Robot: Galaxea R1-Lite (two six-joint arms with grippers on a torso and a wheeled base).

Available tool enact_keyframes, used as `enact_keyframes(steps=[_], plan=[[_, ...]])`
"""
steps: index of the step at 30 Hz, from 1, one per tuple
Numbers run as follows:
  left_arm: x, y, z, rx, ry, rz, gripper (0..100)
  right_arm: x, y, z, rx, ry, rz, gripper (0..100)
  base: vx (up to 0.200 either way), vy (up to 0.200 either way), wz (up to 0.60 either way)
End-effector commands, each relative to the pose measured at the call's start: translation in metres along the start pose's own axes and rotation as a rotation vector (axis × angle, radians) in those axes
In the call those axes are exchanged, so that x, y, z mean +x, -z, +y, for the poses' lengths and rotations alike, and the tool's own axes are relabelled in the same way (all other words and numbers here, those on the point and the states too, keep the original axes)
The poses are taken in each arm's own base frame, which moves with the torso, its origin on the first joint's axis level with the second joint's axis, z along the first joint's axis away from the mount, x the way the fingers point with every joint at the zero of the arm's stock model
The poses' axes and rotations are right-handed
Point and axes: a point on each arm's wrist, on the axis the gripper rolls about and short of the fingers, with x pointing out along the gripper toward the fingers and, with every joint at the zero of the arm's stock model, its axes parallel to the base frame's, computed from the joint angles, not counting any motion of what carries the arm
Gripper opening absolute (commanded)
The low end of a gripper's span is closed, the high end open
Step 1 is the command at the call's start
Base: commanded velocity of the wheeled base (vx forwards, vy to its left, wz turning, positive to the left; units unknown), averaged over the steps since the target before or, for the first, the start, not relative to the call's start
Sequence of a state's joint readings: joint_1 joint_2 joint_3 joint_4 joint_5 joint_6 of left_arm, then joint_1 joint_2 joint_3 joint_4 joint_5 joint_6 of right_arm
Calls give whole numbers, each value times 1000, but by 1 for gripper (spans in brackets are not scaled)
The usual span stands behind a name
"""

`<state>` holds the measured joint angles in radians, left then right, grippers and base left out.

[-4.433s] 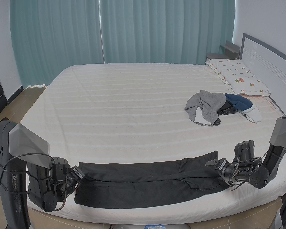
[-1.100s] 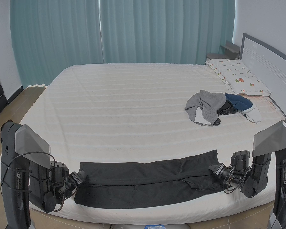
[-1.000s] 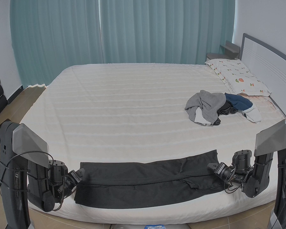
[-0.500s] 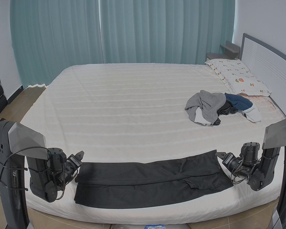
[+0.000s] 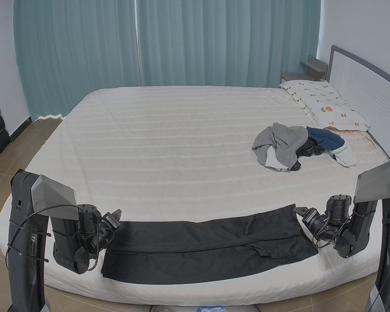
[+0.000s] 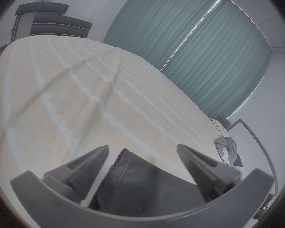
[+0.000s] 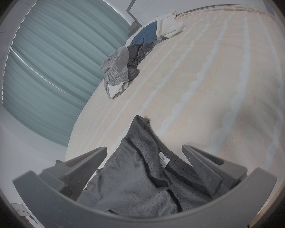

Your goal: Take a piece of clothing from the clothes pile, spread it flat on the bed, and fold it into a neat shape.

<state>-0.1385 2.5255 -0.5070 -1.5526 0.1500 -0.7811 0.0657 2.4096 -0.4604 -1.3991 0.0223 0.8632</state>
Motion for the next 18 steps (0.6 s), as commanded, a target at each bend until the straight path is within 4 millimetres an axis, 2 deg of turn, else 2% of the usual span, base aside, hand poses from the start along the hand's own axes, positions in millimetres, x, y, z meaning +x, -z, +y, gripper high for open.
enact_keyframes(steps=[1,18], plan=[[2,3,2,1,-3,0,0,2,1,-1,2,0,1,100,0,0,0],[1,-4,10,-36,-57,-48,0,6,-10,4,54,-36,-30,100,0,0,0]])
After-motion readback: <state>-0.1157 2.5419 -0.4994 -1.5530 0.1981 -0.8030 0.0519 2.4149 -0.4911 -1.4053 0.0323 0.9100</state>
